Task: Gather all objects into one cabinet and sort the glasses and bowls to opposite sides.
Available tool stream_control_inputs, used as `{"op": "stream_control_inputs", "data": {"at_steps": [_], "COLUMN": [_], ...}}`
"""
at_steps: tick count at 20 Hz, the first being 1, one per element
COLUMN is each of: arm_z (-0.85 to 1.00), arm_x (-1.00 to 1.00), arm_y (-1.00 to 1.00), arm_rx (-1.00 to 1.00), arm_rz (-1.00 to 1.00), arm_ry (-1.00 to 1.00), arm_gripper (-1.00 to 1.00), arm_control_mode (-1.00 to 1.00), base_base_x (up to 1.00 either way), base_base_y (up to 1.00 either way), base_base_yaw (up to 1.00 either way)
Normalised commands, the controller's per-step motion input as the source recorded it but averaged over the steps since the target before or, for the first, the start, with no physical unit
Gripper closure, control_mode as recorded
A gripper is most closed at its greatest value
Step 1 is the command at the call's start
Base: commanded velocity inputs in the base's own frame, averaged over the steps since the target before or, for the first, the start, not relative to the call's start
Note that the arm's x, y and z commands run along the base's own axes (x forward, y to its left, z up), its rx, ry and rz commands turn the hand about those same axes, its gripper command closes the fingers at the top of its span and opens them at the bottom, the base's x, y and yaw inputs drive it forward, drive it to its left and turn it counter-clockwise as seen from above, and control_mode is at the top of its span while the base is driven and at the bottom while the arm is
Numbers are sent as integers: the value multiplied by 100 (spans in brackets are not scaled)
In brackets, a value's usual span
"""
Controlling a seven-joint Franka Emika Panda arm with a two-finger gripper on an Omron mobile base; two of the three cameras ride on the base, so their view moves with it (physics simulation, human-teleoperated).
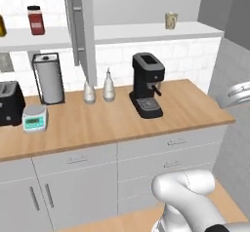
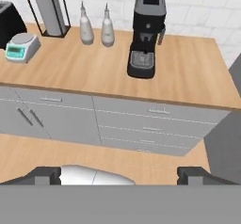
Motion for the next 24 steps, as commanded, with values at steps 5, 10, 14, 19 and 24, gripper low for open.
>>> {"op": "stream_control_inputs", "data": {"at_steps": [5, 10, 14, 19, 24], "arm_z": [0, 0, 0, 0, 0], "arm_x": [0, 0, 0, 0, 0], "arm_y": [0, 0, 0, 0, 0], "arm_rx": [0, 0, 0, 0, 0], "arm_rz": [0, 0, 0, 0, 0], "arm_ry": [0, 0, 0, 0, 0], "arm_gripper": [-100, -100, -100, -100, -100], "arm_control_mode": [100, 100, 100, 100, 100], "base_base_x": [68, 78, 71, 100, 100], "base_base_y": [-54, 0, 24, 0, 6], "base_base_yaw": [4, 6, 3, 10, 14]}}
